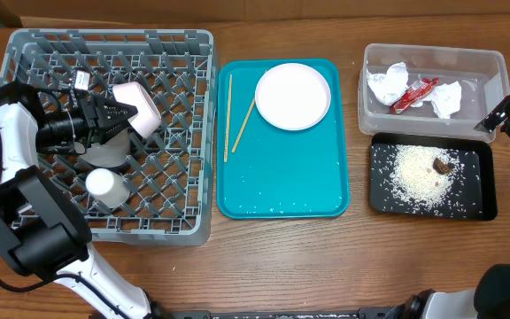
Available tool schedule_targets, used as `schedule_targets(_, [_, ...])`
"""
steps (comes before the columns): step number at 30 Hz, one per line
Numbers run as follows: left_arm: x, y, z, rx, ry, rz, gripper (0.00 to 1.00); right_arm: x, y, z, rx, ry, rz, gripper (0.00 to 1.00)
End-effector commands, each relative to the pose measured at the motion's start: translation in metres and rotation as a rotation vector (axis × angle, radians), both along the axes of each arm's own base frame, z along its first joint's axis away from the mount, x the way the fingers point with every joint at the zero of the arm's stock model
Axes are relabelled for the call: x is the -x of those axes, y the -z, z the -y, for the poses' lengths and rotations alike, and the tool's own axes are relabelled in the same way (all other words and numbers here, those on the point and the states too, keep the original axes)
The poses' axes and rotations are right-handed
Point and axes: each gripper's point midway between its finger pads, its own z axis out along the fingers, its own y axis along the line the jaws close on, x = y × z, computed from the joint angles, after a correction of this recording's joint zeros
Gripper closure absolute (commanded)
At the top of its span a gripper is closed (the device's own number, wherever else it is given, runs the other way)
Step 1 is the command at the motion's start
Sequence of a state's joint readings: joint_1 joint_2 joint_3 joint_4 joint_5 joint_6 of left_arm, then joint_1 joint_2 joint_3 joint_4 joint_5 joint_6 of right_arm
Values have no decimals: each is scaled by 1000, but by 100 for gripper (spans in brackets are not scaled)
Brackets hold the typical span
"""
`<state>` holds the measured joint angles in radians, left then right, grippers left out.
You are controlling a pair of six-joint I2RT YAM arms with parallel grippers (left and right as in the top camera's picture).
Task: Sort waste into correct bins and load items into the dishwasher
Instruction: 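Place the pink bowl in the rack and open the left gripper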
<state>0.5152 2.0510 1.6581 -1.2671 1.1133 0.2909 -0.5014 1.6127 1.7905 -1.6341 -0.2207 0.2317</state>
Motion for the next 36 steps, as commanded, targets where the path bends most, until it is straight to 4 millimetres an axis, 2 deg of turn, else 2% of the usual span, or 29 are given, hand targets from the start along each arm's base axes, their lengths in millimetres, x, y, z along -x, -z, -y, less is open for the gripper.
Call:
schedule_targets(1, [7,20,-30,-195,-9,-82,48,-1,-10,0,23,-1,37,0])
schedule_targets(8, [6,10,-43,-287,-11,-96,48,-1,-10,0,23,-1,37,0])
schedule_targets(14, [9,16,-50,-338,-11,-128,48,-1,-10,0,23,-1,37,0])
schedule_targets(17, [9,13,-50,-344,-14,-125,47,-1,-10,0,23,-1,37,0])
schedule_targets(22, [4,-33,-51,-391,-38,-32,43,-1,-10,0,23,-1,37,0])
schedule_targets(24, [5,-58,-50,-424,-48,24,43,0,-10,2,31,1,32,0])
schedule_targets(26, [8,-83,-43,-460,-50,87,43,0,-9,3,38,3,27,0])
schedule_targets(27, [13,-101,-33,-506,-50,116,42,0,-9,3,39,3,27,0])
schedule_targets(31, [29,-120,-15,-710,-91,58,40,0,-9,3,39,3,28,0])
schedule_targets(36, [28,-137,53,-787,14,141,34,1,-9,3,37,3,25,0])
